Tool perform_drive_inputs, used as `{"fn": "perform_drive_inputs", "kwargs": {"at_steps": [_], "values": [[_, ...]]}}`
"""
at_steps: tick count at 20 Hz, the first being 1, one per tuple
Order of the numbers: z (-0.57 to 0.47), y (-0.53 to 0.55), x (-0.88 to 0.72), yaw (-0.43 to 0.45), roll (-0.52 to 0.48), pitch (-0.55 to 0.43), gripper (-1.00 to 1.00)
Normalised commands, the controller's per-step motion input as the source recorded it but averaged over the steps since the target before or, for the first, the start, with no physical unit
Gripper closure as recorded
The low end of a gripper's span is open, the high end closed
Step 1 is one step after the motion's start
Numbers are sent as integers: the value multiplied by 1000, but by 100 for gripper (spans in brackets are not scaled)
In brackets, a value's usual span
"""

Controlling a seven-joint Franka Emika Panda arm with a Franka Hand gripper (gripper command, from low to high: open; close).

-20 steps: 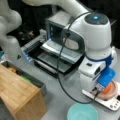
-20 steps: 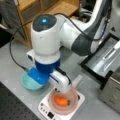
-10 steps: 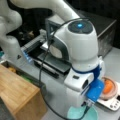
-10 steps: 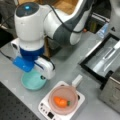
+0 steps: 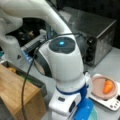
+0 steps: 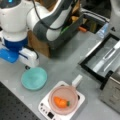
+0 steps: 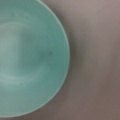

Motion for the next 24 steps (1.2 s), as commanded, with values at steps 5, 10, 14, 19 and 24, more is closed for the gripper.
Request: {"fn": "perform_drive_inputs", "kwargs": {"at_steps": [5, 10, 14, 19, 24], "values": [[47, -259, 254, 90, 135, 80, -100], [-18, -81, 169, 28, 130, 47, -100], [-122, 2, -4, 2, 124, 15, -100], [-239, 36, -180, 4, 122, -21, -100], [-315, 0, -281, 2, 136, -76, -100]]}}
